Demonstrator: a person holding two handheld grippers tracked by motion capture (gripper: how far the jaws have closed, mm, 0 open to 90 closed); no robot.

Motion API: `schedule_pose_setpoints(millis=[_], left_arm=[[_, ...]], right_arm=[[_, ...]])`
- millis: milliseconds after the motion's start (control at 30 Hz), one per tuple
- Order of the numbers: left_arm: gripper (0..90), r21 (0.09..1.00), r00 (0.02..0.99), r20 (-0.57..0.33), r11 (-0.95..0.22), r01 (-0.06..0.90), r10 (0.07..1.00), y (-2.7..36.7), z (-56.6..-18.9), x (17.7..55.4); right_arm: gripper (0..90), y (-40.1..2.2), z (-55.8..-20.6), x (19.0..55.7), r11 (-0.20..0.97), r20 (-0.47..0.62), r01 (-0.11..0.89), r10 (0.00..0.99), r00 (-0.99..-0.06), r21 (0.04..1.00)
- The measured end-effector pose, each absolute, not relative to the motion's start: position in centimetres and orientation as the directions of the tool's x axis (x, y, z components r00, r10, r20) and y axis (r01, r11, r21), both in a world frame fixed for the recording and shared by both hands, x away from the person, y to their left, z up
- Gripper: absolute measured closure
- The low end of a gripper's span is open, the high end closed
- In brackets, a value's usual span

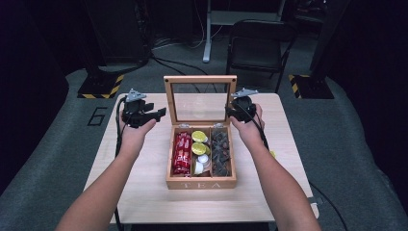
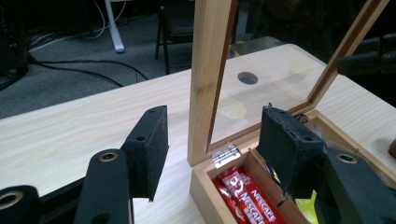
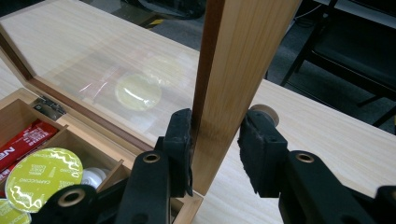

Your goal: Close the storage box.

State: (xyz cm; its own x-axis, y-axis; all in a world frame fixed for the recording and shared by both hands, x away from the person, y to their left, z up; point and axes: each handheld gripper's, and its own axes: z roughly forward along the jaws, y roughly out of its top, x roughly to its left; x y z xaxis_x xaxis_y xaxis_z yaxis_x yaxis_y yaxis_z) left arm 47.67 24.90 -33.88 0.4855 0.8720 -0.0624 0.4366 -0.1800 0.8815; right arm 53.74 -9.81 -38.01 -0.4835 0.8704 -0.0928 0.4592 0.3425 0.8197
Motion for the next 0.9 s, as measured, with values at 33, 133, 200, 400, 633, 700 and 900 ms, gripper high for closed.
schedule_pose_setpoints(millis=[33,133,200,400,633,700,900], left_arm=[[43.0,0.883,0.486,-0.061,-0.179,0.433,0.872,24.8,-33.8,47.7],[44.5,0.884,0.5,-0.045,-0.198,0.422,0.865,24.3,-33.5,47.8],[44.8,0.886,0.502,-0.043,-0.2,0.419,0.864,24.2,-33.5,47.9],[47.9,0.893,0.5,-0.029,-0.203,0.402,0.865,23.5,-33.3,48.2],[53.2,0.906,0.498,-0.003,-0.208,0.368,0.867,22.4,-32.9,48.7],[54.1,0.906,0.493,0.009,-0.216,0.365,0.87,22.0,-32.7,48.9],[60.0,0.908,0.475,0.003,-0.201,0.367,0.88,21.7,-32.1,49.4]], right_arm=[[64.4,-9.9,-38.0,53.7,0.352,-0.101,0.453,0.866,-0.49,0.819],[64.5,-9.8,-38.0,53.5,0.339,-0.091,0.458,0.872,-0.481,0.822],[64.5,-9.8,-38.0,53.4,0.34,-0.092,0.457,0.872,-0.482,0.822],[64.6,-9.8,-38.1,52.9,0.332,-0.092,0.45,0.875,-0.476,0.829],[64.7,-10.0,-38.2,52.5,0.349,-0.105,0.436,0.864,-0.493,0.83],[64.7,-10.0,-38.2,52.4,0.338,-0.095,0.44,0.868,-0.488,0.832],[64.6,-10.1,-38.2,52.3,0.349,-0.101,0.436,0.862,-0.497,0.83]])
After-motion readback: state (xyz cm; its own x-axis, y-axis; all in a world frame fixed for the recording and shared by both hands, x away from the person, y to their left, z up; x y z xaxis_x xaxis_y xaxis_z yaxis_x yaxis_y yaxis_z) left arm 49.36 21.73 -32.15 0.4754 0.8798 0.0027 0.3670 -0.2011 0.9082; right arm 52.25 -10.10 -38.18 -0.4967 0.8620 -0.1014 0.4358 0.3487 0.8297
